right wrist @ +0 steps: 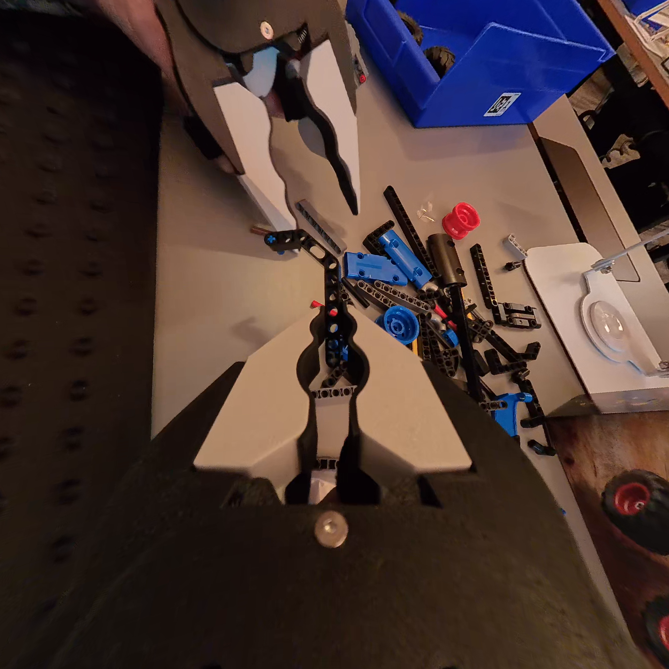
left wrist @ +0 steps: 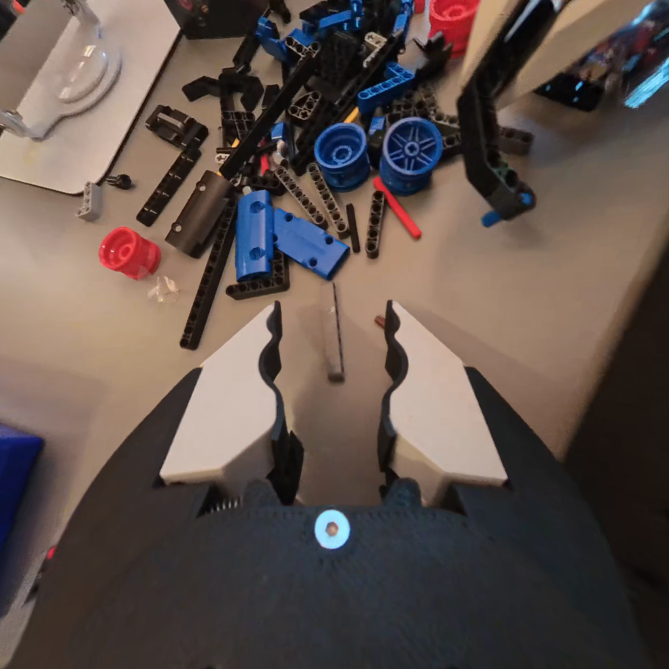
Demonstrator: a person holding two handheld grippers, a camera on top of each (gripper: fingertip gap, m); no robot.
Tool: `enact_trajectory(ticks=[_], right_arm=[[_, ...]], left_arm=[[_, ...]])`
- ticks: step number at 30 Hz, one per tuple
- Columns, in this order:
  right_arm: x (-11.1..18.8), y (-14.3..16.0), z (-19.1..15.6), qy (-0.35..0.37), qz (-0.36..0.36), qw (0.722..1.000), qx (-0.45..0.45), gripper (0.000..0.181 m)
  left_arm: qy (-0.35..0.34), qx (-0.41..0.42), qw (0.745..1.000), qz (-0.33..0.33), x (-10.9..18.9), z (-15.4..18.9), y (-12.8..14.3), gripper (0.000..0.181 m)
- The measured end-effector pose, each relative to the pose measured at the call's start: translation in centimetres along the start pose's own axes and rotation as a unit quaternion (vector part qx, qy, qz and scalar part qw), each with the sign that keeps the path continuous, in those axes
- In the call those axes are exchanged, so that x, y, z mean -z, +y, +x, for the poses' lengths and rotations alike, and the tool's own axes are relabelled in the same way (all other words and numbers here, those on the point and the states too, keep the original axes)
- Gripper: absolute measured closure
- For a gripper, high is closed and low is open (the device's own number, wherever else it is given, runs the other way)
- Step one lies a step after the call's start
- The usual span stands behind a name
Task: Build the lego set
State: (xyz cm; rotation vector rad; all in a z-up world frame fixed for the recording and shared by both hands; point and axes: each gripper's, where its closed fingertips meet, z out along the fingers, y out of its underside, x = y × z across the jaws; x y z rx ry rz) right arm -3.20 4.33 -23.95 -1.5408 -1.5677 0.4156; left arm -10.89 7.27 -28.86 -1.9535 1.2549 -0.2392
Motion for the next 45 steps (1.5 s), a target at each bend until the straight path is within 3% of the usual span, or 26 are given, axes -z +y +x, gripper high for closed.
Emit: enact_trajectory(ticks=[5,10,14,25,31,38,45], right_arm=[[0.3,0.0,0.4,0.011,0.003,1.000,0.004,0.176],[0.2,0.4,0.1,0.006,-0.003,1.000,0.009,0.176],[-0.2,0.7,-1.0,-0.020,-0.016,1.000,0.015,0.176],[-1.7,3.4,-4.6,-0.112,-0.104,0.988,-0.027,0.176],[-1.7,3.3,-4.3,-0.101,-0.112,0.988,-0.029,0.157],[2.4,2.7,-1.9,-0.060,-0.100,0.992,-0.045,0.148],[8.1,5.9,4.7,0.042,-0.118,0.989,-0.082,0.152]], left_arm=[[-0.035,0.009,0.999,-0.005,-0.5,-2.1,0.0,0.124],[-0.027,0.011,1.000,0.003,-0.3,-1.7,-0.1,0.119],[0.005,0.028,1.000,0.008,-0.6,-1.0,-0.1,0.112],[-0.029,0.029,0.999,0.007,-0.6,-2.2,0.1,0.120],[-0.030,0.030,0.999,0.011,-0.5,-2.2,0.2,0.121],[-0.031,0.014,0.999,0.012,-0.4,-1.9,0.0,0.122],[-0.041,0.005,0.999,0.024,0.0,-2.4,-1.5,0.125]])
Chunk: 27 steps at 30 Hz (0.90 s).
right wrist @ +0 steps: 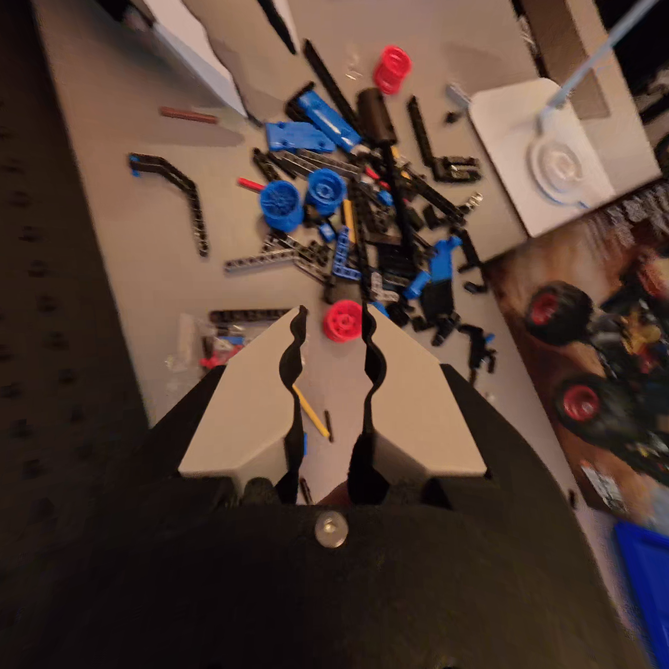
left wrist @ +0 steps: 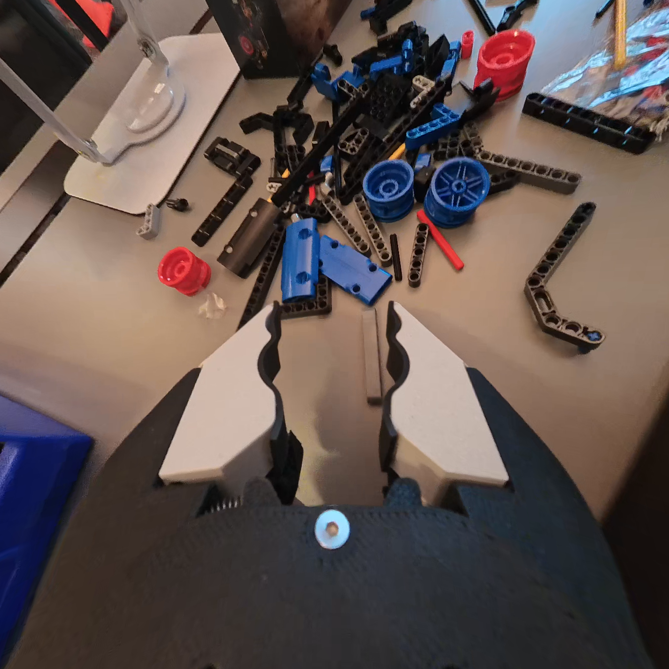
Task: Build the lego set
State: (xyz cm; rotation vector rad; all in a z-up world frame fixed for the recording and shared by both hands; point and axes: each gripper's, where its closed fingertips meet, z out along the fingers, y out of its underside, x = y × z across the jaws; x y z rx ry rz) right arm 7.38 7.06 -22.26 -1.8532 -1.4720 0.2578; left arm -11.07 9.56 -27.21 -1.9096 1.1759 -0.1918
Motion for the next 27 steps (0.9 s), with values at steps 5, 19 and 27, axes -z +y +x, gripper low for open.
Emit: enact_trajectory(ticks=[5,19,27], right_arm=[[0.8,1.1,4.4,0.054,0.042,0.996,-0.048,0.158],[-0.9,3.4,6.4,0.084,0.078,0.991,-0.068,0.166],[-1.0,4.3,6.9,0.085,0.074,0.991,-0.074,0.167]], left_arm=[[-0.009,-0.020,1.000,-0.009,-0.3,-1.8,-1.8,0.129],[0.069,-0.081,0.991,-0.079,-6.9,-5.0,-4.4,0.155],[0.090,-0.090,0.989,-0.081,-9.3,-4.3,-4.0,0.173]])
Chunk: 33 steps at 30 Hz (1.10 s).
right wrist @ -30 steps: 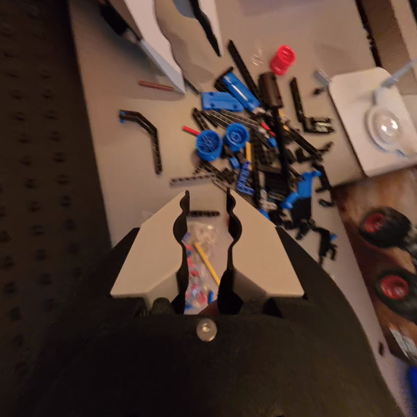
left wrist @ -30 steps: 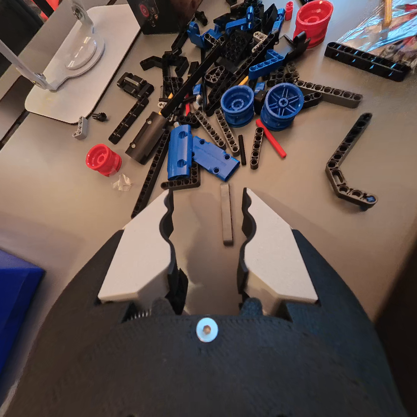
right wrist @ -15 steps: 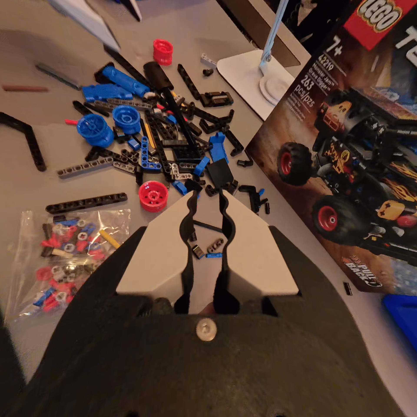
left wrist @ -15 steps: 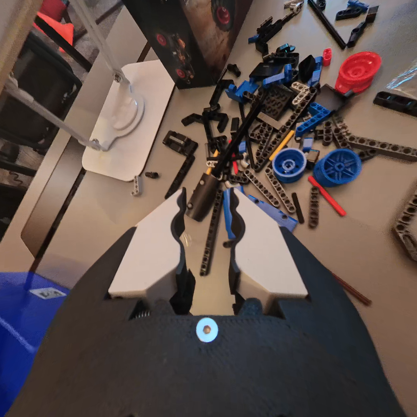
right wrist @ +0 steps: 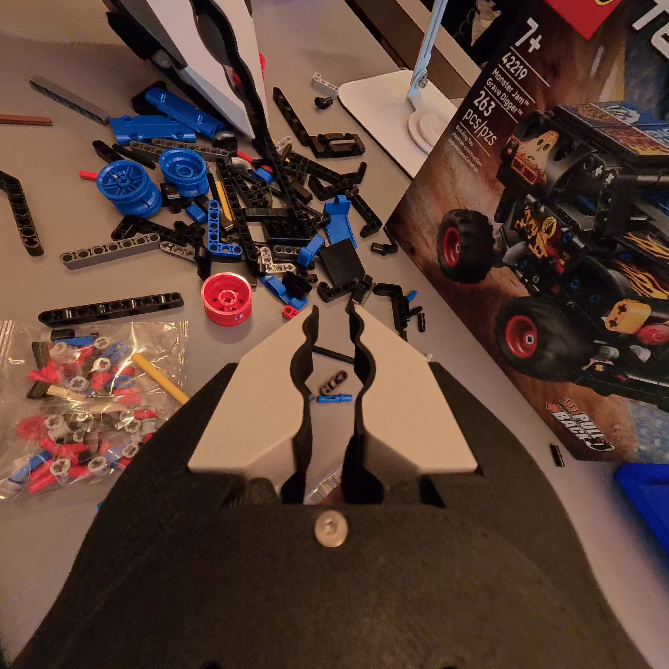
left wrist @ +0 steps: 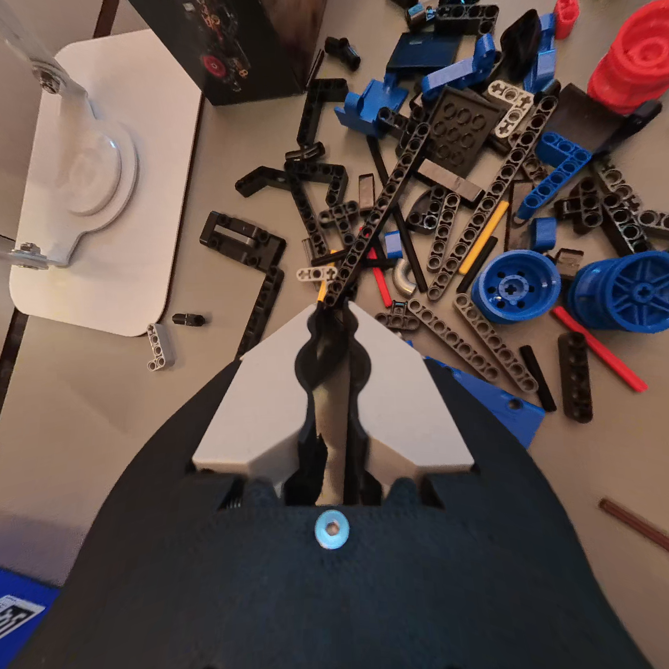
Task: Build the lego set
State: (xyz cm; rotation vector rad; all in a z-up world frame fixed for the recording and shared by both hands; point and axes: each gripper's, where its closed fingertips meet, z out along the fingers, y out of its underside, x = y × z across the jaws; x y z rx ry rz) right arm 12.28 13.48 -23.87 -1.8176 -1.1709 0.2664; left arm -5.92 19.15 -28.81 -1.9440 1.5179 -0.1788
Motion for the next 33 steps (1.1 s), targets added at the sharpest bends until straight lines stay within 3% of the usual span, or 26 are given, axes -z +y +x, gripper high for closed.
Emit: enact_trajectory(ticks=[9,18,24,31,33], right_arm=[[-0.6,1.1,0.1,-0.003,-0.019,1.000,0.000,0.167],[-1.0,1.6,-0.1,-0.006,-0.026,1.000,0.006,0.167],[-0.7,1.9,0.2,-0.004,-0.031,0.999,0.007,0.167],[-0.4,2.1,1.0,0.008,-0.029,1.000,-0.004,0.168],[-0.3,2.1,1.1,0.009,-0.028,1.000,-0.006,0.167]], left_arm=[[-0.046,0.015,0.998,0.034,0.5,-1.7,-0.9,0.171],[0.044,-0.037,0.998,0.026,0.4,3.2,-1.4,0.161],[0.006,-0.028,1.000,0.003,0.0,1.6,-0.3,0.166],[0.082,-0.047,0.993,0.069,1.1,4.8,-2.7,0.158],[0.094,-0.072,0.991,0.056,0.5,5.9,-2.5,0.159]])
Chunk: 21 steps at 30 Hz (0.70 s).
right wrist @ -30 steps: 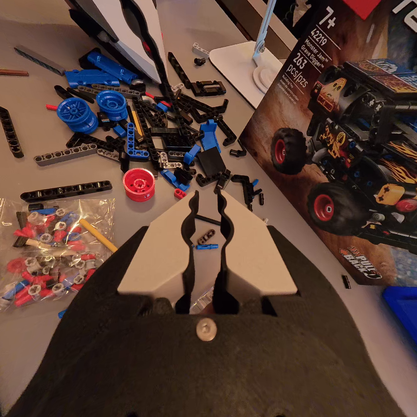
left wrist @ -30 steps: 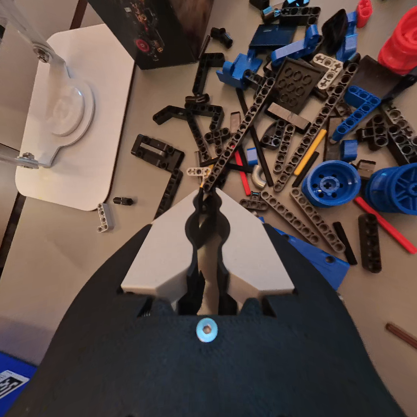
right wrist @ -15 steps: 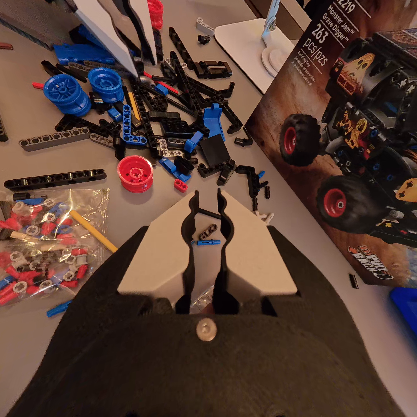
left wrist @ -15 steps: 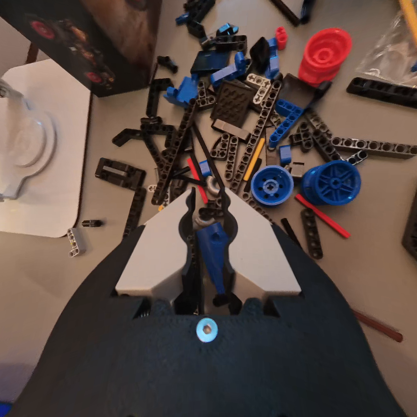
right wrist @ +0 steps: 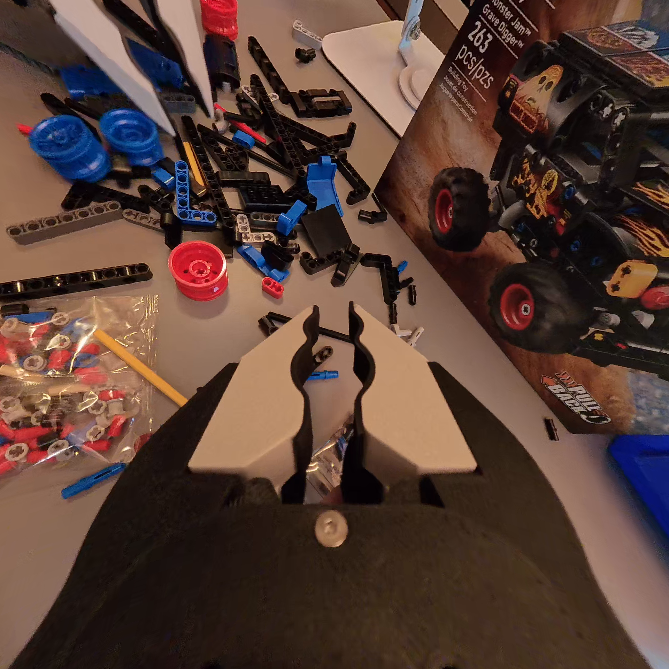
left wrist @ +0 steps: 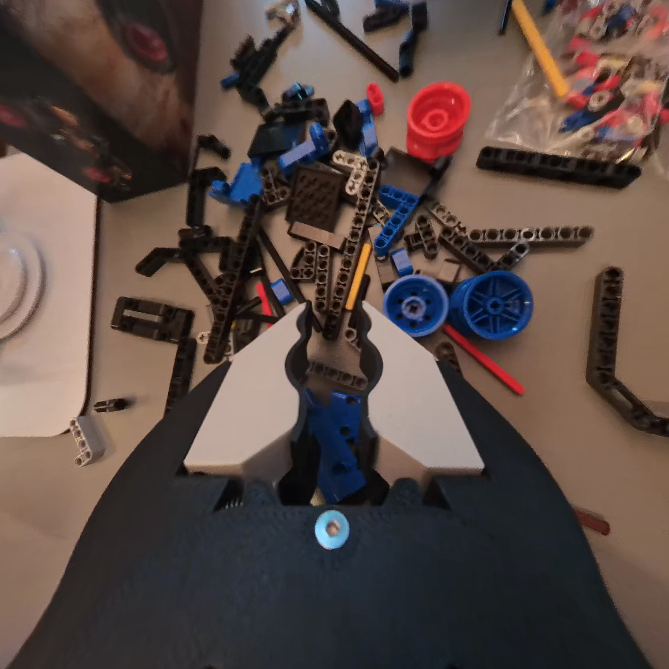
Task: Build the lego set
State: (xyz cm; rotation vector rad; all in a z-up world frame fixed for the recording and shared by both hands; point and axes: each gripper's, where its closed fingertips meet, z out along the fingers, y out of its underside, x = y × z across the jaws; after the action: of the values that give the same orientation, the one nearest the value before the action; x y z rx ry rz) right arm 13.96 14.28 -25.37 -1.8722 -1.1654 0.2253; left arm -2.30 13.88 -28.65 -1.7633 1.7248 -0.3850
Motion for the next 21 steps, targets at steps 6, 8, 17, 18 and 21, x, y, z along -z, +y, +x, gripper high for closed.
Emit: enact_trajectory(ticks=[6,8,17,18,21], right_arm=[[0.1,0.1,0.2,0.000,0.003,1.000,-0.008,0.167],[0.1,0.2,0.2,-0.001,0.003,1.000,-0.007,0.167],[0.5,0.6,0.9,0.009,-0.003,1.000,-0.017,0.167],[0.5,0.8,1.0,0.010,-0.006,1.000,-0.018,0.167],[0.6,1.2,1.2,0.011,-0.015,1.000,-0.022,0.166]], left_arm=[[0.006,-0.020,1.000,0.001,-0.3,0.5,-0.1,0.176],[0.007,-0.021,1.000,0.003,-0.3,0.6,-0.1,0.176],[-0.047,-0.001,0.999,-0.019,1.2,-2.4,1.6,0.176],[-0.051,0.006,0.999,-0.019,1.3,-2.6,1.8,0.176],[-0.067,0.016,0.997,-0.028,1.4,-3.4,2.3,0.176]])
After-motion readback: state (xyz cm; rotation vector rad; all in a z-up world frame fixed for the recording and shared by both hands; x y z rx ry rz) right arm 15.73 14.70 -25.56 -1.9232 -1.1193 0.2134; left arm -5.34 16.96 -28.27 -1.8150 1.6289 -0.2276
